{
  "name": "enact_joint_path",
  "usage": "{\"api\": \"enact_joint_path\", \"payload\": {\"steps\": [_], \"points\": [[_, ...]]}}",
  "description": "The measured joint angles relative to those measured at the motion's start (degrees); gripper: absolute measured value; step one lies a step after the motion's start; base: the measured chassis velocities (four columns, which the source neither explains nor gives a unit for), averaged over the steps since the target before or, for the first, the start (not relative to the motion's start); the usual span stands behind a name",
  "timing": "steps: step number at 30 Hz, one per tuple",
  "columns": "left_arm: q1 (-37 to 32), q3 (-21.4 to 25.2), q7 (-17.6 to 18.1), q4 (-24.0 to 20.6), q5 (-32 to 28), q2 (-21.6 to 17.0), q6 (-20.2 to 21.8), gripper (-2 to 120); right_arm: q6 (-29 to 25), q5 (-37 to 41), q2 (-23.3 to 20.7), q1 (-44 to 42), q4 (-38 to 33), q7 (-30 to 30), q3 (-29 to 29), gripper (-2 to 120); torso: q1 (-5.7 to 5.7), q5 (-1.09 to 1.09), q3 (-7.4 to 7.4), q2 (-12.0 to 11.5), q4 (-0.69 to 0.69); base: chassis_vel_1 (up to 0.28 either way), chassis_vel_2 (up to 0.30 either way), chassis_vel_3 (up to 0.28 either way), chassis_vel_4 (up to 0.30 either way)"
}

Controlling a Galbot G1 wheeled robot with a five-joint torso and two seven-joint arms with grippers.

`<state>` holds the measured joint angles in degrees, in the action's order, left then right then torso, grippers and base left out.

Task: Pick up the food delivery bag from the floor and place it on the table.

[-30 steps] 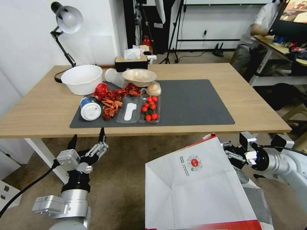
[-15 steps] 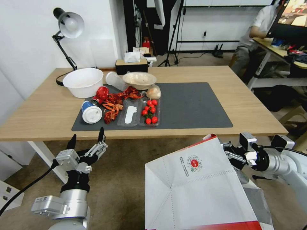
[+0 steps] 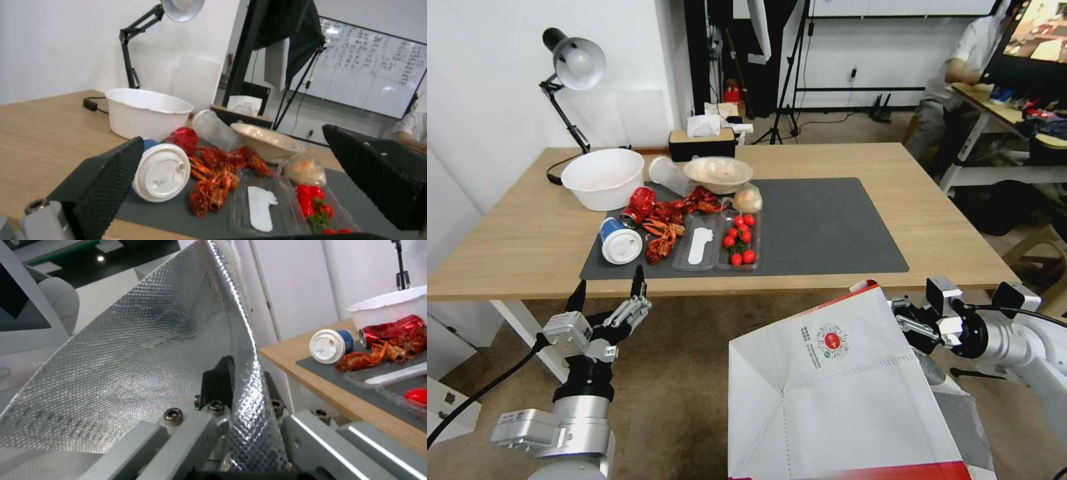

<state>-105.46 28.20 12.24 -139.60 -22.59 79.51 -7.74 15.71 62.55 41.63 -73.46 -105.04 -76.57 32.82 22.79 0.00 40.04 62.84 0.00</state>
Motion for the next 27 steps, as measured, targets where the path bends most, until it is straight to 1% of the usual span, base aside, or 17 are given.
{"api": "enact_joint_path", "payload": {"steps": [4, 10, 14, 20, 21, 22, 24, 25, 26, 27], "points": [[0.1, -0.2, -0.1, 0.1, -0.2, -0.1, -0.5, 100, 0.0, 0.0, -0.2, -0.1, -0.1, 0.1, 0.1, 0, 0.25, 0.00, 0.24, 0.5, 0.00, 0.000, 0.000, 0.000, 0.000], [0.2, -0.2, -0.1, 0.2, -0.3, -0.1, -0.9, 100, 0.0, 0.1, -0.2, -0.4, -0.4, 0.3, 0.4, 0, 0.28, 0.00, 0.24, 0.5, 0.00, 0.000, 0.000, 0.000, 0.000], [-0.1, -0.3, 0.0, 0.2, -0.4, 0.0, -0.7, 100, -0.1, 1.2, -0.1, -0.5, -1.4, 1.8, 0.6, 0, 0.24, 0.01, 0.18, 0.4, 0.00, 0.000, 0.000, 0.000, 0.000], [-0.1, -0.3, -0.1, 0.3, -0.5, -0.1, -0.6, 100, -0.5, 5.0, -0.8, -0.5, -3.6, 5.0, 2.1, 0, 0.16, 0.00, 0.09, 0.2, 0.00, 0.000, 0.000, 0.000, 0.000], [0.0, -0.1, -0.1, 0.3, -0.7, -0.3, -0.6, 100, -0.8, 8.0, -1.4, -0.8, -4.6, 7.5, 3.3, 0, 0.14, 0.00, 0.05, 0.2, 0.00, 0.000, 0.000, 0.000, 0.000], [0.0, -0.1, -0.1, 0.3, -0.7, -0.3, -0.6, 100, -0.8, 8.0, -1.4, -0.8, -4.6, 7.5, 3.3, 0, 0.14, 0.00, 0.05, 0.2, 0.00, 0.000, 0.000, 0.000, 0.000], [0.0, 0.1, -0.1, 0.3, -0.9, -0.5, -0.6, 100, -1.6, 12.5, -1.9, -1.3, -6.3, 11.2, 4.6, 0, 0.11, 0.00, 0.03, 0.1, 0.00, 0.000, 0.000, 0.000, 0.000], [0.1, 0.1, -0.1, 0.4, -1.0, -0.6, -0.6, 100, -2.6, 15.1, -2.3, -1.4, -7.7, 14.8, 5.5, 0, 0.09, 0.00, 0.00, 0.1, -0.01, 0.000, 0.000, 0.000, 0.000], [0.1, 0.1, -0.1, 0.4, -1.0, -0.6, -0.6, 100, -2.6, 15.1, -2.3, -1.4, -7.7, 14.8, 5.5, 0, 0.09, 0.00, 0.00, 0.1, -0.01, 0.000, 0.000, 0.000, 0.000], [0.2, 0.1, -0.1, 0.5, -1.1, -0.6, -0.6, 100, -3.3, 16.6, -2.7, -1.3, -8.9, 18.0, 6.2, 0, 0.08, 0.00, -0.01, 0.1, 0.00, 0.000, 0.000, 0.000, 0.000]]}}
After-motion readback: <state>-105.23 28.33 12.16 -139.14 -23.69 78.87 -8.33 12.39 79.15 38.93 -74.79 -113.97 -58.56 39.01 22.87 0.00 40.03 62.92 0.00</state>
